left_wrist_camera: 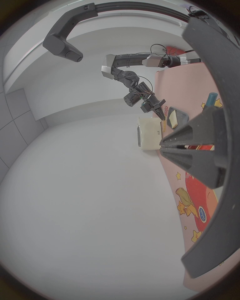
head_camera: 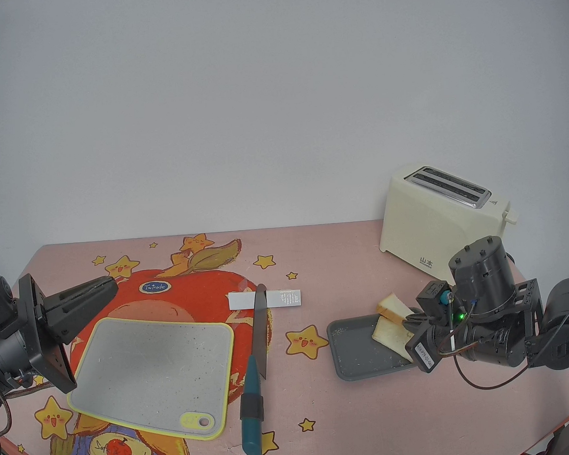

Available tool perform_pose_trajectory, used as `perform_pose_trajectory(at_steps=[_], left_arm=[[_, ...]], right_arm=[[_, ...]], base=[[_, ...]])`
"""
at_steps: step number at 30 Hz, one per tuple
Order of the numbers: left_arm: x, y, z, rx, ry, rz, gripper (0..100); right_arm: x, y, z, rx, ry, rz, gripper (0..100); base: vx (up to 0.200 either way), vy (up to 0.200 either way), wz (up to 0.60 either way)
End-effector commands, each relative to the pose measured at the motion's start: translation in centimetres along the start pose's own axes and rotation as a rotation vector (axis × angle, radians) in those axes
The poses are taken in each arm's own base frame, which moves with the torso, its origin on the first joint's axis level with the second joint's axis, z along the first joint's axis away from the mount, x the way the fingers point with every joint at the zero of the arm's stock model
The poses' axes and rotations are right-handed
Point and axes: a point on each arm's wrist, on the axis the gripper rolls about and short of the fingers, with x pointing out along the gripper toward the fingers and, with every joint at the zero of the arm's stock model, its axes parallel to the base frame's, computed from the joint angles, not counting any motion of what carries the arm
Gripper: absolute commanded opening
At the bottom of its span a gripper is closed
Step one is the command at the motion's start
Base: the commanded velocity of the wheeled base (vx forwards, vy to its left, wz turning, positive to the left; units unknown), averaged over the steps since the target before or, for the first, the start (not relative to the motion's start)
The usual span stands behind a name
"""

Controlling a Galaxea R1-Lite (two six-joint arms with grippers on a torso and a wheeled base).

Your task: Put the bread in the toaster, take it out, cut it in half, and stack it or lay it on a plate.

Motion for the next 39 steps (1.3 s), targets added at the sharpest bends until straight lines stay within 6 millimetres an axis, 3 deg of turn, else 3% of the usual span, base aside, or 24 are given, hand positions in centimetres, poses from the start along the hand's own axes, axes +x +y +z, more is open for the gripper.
perform_pose_trajectory(at_steps=[1, 16, 39], left_arm=[[0.0, 0.0, 0.0, 0.001, 0.001, 0.0, 0], [0.0, 0.0, 0.0, 0.001, -0.001, 0.0, 0], [-0.1, 0.0, -0.2, -0.001, 0.003, 0.0, 0]], right_arm=[[0.0, 0.3, -0.1, -0.009, 0.005, 0.002, 0], [-1.2, 0.7, 0.4, -0.022, -0.029, -0.008, 0], [-1.1, 1.5, -0.2, -0.051, -0.004, -0.007, 0]], base=[[0.0, 0.0, 0.0], [0.0, 0.0, 0.0], [0.0, 0.0, 0.0]])
